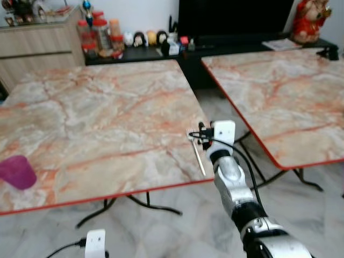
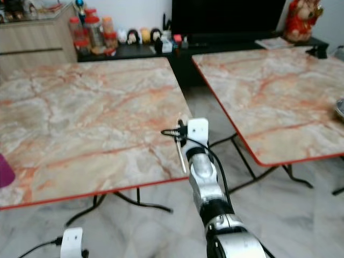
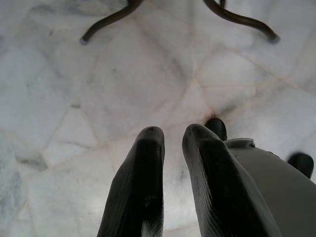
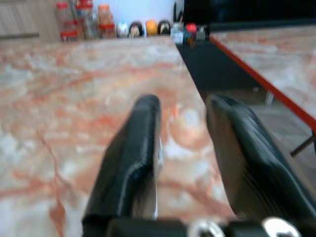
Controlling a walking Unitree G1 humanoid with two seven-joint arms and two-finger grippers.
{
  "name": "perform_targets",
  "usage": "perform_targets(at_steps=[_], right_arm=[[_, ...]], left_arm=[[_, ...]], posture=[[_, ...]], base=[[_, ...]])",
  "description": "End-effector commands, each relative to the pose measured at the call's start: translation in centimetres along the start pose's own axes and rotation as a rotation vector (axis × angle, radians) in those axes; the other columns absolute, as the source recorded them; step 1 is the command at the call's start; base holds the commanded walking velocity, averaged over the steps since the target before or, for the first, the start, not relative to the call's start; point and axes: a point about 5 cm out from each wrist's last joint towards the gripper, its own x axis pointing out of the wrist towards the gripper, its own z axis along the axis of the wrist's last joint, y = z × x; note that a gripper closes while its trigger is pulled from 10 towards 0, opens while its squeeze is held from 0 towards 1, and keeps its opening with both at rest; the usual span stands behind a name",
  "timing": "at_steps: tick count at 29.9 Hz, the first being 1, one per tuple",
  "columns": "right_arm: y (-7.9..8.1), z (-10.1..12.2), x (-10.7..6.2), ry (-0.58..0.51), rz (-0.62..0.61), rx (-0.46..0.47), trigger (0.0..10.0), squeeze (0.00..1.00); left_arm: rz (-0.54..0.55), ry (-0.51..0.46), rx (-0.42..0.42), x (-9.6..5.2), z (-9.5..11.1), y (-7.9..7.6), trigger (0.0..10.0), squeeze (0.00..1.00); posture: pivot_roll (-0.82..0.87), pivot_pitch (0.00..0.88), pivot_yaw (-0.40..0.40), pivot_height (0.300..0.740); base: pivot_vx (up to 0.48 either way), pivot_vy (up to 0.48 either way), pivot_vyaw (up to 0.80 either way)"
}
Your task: Setting the table
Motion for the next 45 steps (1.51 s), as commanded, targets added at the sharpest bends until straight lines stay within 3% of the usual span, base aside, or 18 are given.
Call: perform_targets(at_steps=[1, 3, 4, 5, 6, 7, 8, 9, 12, 13, 14, 31, 45], right_arm=[[-0.5, -0.4, 0.1, 0.048, -0.022, 0.029, 10.0, 0.0], [-0.5, -0.4, 0.1, 0.049, -0.022, 0.03, 10.0, 0.0], [-0.8, -1.2, 0.1, 0.12, -0.017, 0.021, 10.0, 0.0], [-0.8, -1.2, 0.1, 0.12, -0.017, 0.021, 10.0, 0.0], [-1.0, -1.5, 0.1, 0.149, -0.01, 0.012, 10.0, 0.63], [-1.0, -1.4, 0.1, 0.144, -0.009, 0.011, 10.0, 0.63], [-1.0, -1.3, 0.2, 0.14, -0.009, 0.013, 10.0, 0.82], [-1.0, -1.1, 0.3, 0.138, -0.009, 0.016, 10.0, 0.85], [-0.9, -0.9, 0.4, 0.134, -0.009, 0.015, 10.0, 0.79], [-0.8, -0.9, 0.4, 0.134, -0.008, 0.015, 10.0, 0.49], [-0.8, -0.9, 0.5, 0.135, -0.008, 0.014, 10.0, 0.0], [-0.5, -0.8, 0.5, 0.129, 0.001, 0.017, 10.0, 0.0], [-0.2, -0.9, 0.5, 0.128, 0.022, 0.006, 10.0, 0.0]], left_arm=[[-0.011, 0.004, 0.004, 0.0, 0.0, -0.2, 10.0, 0.0], [-0.011, 0.004, 0.004, 0.0, 0.0, -0.2, 10.0, 0.0], [-0.013, 0.005, 0.005, 0.0, 0.0, -0.2, 10.0, 0.0], [-0.013, 0.005, 0.005, 0.0, 0.0, -0.2, 10.0, 0.0], [-0.014, 0.005, 0.006, 0.0, 0.0, -0.2, 10.0, 0.0], [-0.015, 0.005, 0.006, 0.0, 0.0, -0.2, 10.0, 0.0], [-0.014, 0.005, 0.006, 0.0, 0.0, -0.2, 10.0, 0.0], [-0.013, 0.005, 0.006, 0.0, 0.0, -0.2, 10.0, 0.0], [-0.011, 0.005, 0.006, 0.0, 0.0, -0.1, 10.0, 0.0], [-0.01, 0.005, 0.007, 0.0, 0.0, -0.1, 10.0, 0.0], [-0.009, 0.003, 0.006, 0.0, 0.0, -0.1, 10.0, 0.0], [-0.01, -0.021, -0.003, 0.1, 0.5, -0.1, 10.0, 0.0], [-0.006, -0.014, -0.002, 0.1, 0.4, -0.1, 10.0, 0.0]], posture=[[-0.01, 0.0, 0.011, 0.74], [-0.01, 0.0, 0.011, 0.74], [-0.01, 0.0, 0.012, 0.74], [-0.01, 0.0, 0.012, 0.74], [-0.01, 0.0, 0.013, 0.74], [0.0, 0.0, 0.013, 0.74], [0.0, 0.0, 0.013, 0.74], [0.0, 0.0, 0.014, 0.74], [0.0, 0.0, 0.014, 0.74], [0.0, 0.0, 0.014, 0.74], [0.0, 0.0, 0.014, 0.74], [0.0, 0.0, 0.015, 0.74], [0.0, 0.0, 0.013, 0.74]], base=[[0.0, 0.0, 0.0], [0.0, 0.0, 0.0], [0.0, 0.0, 0.0], [0.0, 0.0, 0.0], [0.0, 0.0, 0.0], [0.0, 0.0, 0.0], [0.0, 0.0, 0.0], [0.0, 0.0, 0.0], [0.0, 0.0, 0.0], [0.0, 0.0, 0.0], [0.0, 0.0, 0.0], [0.0, 0.0, 0.0], [0.286, 0.0, 0.0]])
